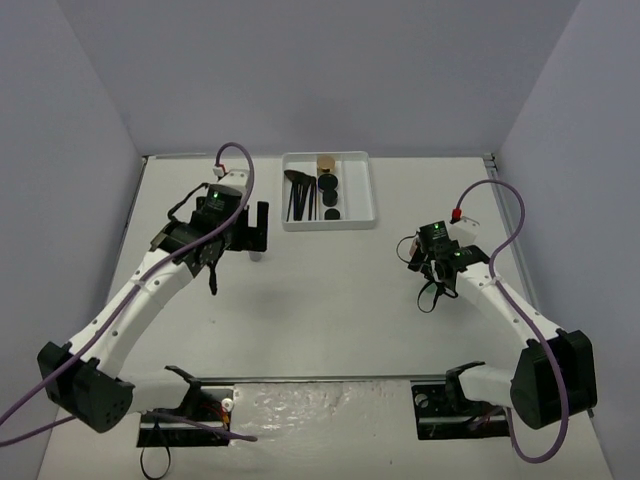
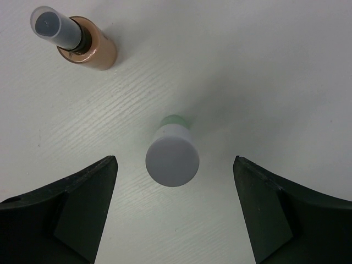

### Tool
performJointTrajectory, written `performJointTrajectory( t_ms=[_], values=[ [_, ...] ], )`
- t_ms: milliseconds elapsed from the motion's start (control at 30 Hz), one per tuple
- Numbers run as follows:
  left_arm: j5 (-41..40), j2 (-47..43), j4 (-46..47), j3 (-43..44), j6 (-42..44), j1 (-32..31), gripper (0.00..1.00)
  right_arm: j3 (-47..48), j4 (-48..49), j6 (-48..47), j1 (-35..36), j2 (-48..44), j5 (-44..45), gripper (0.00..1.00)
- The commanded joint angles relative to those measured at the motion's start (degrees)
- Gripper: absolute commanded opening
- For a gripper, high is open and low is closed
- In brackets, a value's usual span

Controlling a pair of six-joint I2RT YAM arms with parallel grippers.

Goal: Organize the makeup

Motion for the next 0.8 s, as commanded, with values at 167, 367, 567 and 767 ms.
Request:
performJointTrajectory(
  t_ms=[167,367,567,767],
  values=[
    [-1.7,-6.0,2.0,-0.7,-1.7,0.5,0.97,-2.8,7.5,-0.5,-1.2,1.3,-0.8,0.70],
    [-0.9,-6.1,2.5,-1.2,-2.0,0.5,0.97,-3.7,8.2,-0.5,-1.2,0.7,0.3,0.58],
    [-0.6,-6.0,2.8,-1.6,-1.9,0.6,0.97,-4.6,8.9,-0.8,-1.3,1.1,1.5,0.36],
    [-0.7,-6.0,3.0,-2.2,-1.4,0.6,0.97,-4.2,9.1,-2.5,-1.2,0.9,2.7,0.03]
  ],
)
